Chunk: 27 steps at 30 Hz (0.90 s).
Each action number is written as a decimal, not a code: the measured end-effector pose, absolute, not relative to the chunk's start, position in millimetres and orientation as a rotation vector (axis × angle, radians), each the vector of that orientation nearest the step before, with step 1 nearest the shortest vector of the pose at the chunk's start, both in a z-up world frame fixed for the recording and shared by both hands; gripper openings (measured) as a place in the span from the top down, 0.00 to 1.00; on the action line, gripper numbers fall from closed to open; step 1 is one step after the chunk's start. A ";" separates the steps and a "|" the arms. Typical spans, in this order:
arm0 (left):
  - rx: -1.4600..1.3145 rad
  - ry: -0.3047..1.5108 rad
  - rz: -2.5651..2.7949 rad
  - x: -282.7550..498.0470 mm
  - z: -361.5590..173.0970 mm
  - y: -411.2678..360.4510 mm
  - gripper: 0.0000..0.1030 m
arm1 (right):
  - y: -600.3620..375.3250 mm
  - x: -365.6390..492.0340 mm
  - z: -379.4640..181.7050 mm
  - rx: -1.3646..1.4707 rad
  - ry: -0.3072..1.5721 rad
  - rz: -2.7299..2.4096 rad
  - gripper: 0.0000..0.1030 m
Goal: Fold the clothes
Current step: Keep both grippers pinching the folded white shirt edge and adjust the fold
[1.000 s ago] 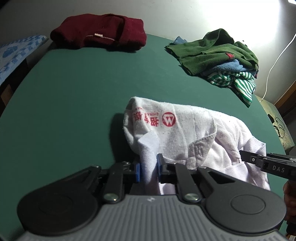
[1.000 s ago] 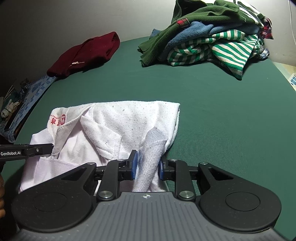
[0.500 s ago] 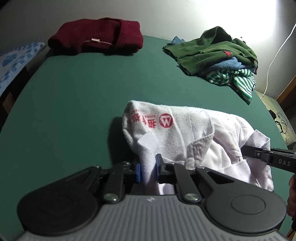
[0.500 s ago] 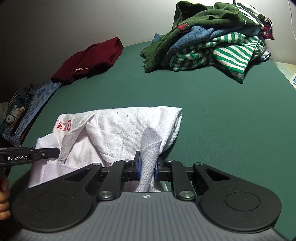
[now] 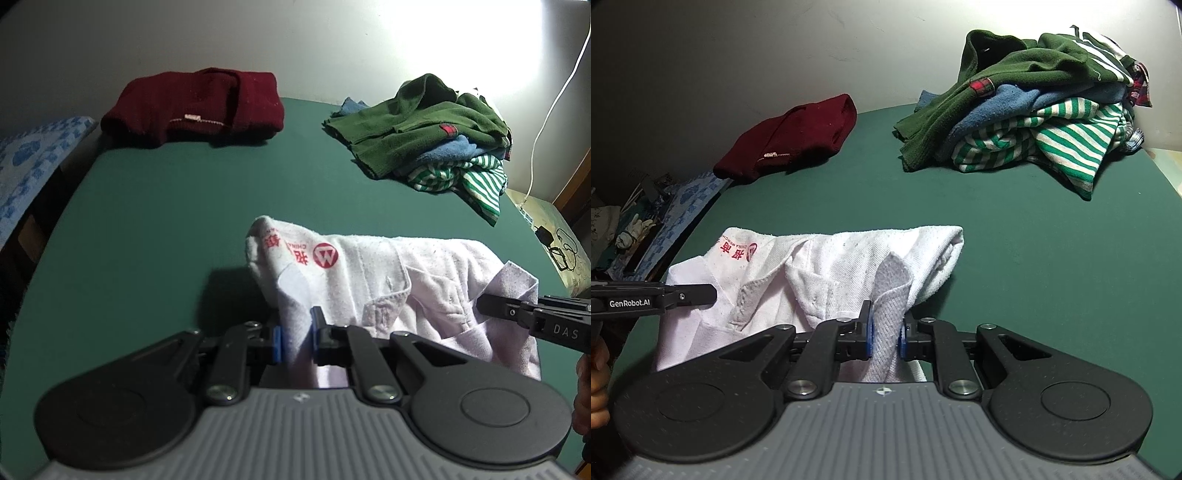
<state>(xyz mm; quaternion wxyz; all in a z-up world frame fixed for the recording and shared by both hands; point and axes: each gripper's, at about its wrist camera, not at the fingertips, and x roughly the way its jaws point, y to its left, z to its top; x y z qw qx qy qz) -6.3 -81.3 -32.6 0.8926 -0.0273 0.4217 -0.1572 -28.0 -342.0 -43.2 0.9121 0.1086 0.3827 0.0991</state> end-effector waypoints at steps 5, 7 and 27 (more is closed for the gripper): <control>-0.049 0.864 -0.313 -0.7 -22.3 -73.9 0.94 | -335.0 -22.7 -35.9 0.225 0.767 0.216 0.87; -0.044 0.856 -0.306 2.8 -17.7 -69.8 0.99 | -332.9 -20.0 -33.0 0.232 0.760 0.217 0.87; -0.191 1.011 -0.403 23.3 -67.4 -28.7 0.35 | -331.7 -10.0 -51.1 0.217 0.830 0.144 0.74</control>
